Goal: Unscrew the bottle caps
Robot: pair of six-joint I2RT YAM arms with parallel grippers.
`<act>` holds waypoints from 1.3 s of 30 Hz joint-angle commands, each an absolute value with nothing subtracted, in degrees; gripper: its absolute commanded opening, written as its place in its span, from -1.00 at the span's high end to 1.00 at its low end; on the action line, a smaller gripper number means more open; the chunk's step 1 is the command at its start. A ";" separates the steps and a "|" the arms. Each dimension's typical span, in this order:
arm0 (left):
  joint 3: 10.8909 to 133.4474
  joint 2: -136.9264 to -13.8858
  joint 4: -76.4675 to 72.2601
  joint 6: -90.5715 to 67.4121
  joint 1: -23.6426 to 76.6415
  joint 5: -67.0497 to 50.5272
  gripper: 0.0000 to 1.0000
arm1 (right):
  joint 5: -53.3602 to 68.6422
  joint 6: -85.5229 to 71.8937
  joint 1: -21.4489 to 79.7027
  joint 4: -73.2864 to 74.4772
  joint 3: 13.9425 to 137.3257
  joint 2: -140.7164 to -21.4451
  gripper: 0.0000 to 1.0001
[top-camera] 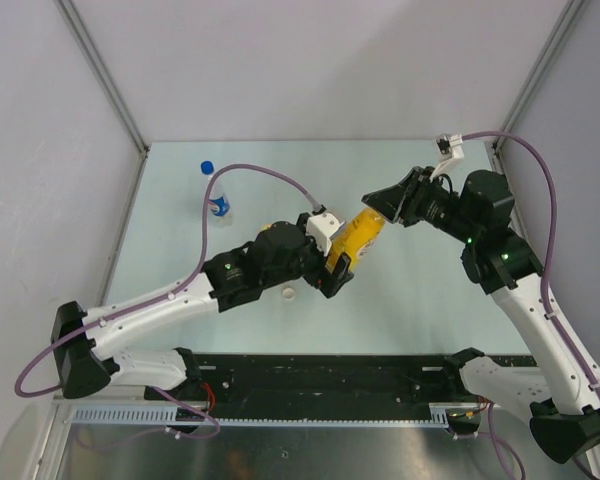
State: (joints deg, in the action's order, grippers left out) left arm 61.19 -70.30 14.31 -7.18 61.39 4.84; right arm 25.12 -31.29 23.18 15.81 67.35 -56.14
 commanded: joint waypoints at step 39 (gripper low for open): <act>54.72 -51.50 16.74 -13.79 23.57 -19.66 -0.99 | -29.83 -6.03 43.84 7.37 57.13 -59.75 1.00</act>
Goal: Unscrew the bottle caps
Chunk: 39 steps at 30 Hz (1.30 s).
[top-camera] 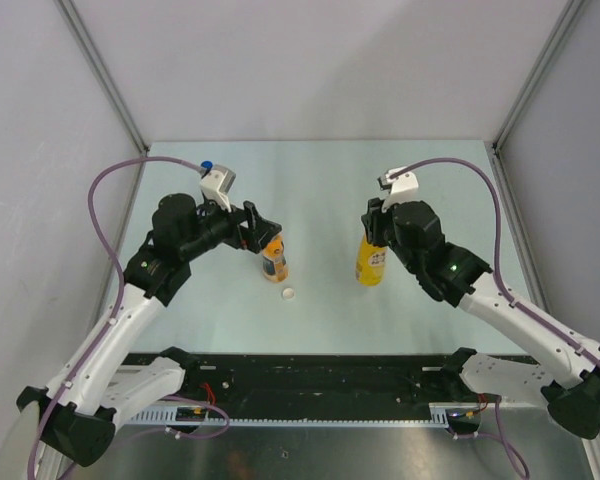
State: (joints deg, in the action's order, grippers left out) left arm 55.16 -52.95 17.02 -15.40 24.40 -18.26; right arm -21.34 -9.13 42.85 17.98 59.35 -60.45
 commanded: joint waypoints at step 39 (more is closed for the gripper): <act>48.40 -44.47 17.82 -9.45 22.87 -12.82 -0.99 | -31.46 -4.71 35.38 -21.21 46.31 -75.67 1.00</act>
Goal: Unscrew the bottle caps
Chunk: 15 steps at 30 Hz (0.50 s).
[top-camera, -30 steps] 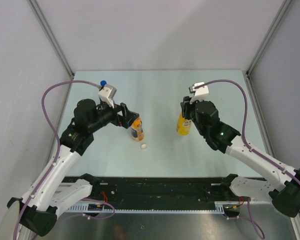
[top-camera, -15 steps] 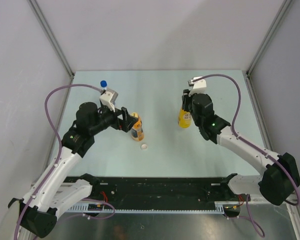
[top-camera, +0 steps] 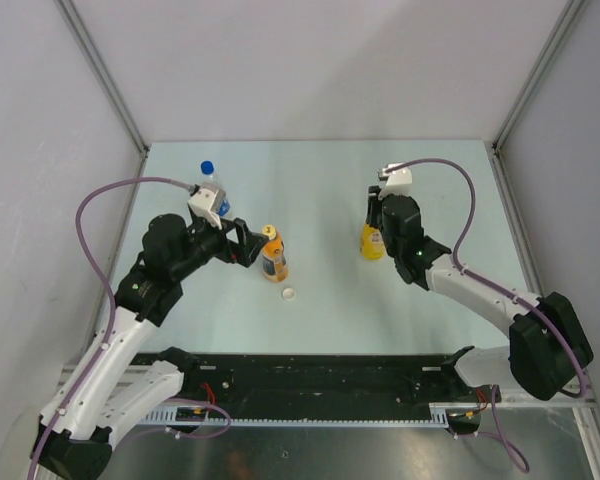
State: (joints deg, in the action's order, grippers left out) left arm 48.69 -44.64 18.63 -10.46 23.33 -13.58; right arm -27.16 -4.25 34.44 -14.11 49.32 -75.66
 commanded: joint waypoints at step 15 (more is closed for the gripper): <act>48.06 -45.41 17.85 -9.71 22.94 -14.06 -0.99 | -27.75 -8.91 37.13 -18.33 41.76 -67.70 -0.30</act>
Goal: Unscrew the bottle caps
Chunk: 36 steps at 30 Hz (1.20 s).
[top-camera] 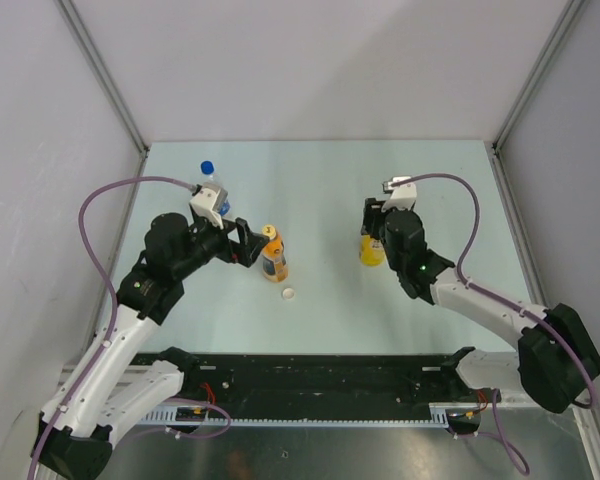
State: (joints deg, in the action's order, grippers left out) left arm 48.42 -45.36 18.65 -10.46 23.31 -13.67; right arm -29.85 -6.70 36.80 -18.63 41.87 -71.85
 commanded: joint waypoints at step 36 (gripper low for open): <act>46.70 -37.36 19.35 -10.22 22.93 3.84 -0.99 | 0.14 -13.48 46.84 -11.49 57.07 -71.90 -0.99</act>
State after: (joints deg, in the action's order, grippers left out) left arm 47.53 -39.79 20.21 -10.48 23.31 -0.78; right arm -2.50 -13.54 44.64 -8.84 53.56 -69.36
